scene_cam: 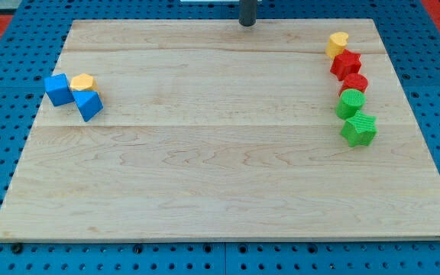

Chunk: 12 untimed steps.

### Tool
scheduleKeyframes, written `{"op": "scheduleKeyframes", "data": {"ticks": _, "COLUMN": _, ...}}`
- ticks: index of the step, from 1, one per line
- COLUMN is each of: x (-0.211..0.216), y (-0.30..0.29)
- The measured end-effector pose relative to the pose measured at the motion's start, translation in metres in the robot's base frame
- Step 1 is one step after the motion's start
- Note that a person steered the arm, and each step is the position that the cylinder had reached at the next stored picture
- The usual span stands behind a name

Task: Slide the yellow hexagon to bottom right

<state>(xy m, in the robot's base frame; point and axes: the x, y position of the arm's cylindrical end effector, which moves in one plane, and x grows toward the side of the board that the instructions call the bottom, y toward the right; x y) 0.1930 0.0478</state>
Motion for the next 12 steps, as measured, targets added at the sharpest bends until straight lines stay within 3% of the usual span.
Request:
{"op": "scheduleKeyframes", "data": {"ticks": 1, "x": 0.001, "y": -0.006}}
{"op": "scheduleKeyframes", "data": {"ticks": 2, "x": 0.007, "y": -0.061}}
{"op": "scheduleKeyframes", "data": {"ticks": 4, "x": 0.137, "y": -0.086}}
{"op": "scheduleKeyframes", "data": {"ticks": 5, "x": 0.192, "y": -0.133}}
{"op": "scheduleKeyframes", "data": {"ticks": 6, "x": 0.21, "y": -0.182}}
{"op": "scheduleKeyframes", "data": {"ticks": 9, "x": 0.219, "y": -0.182}}
{"op": "scheduleKeyframes", "data": {"ticks": 11, "x": 0.219, "y": -0.229}}
{"op": "scheduleKeyframes", "data": {"ticks": 12, "x": 0.2, "y": -0.166}}
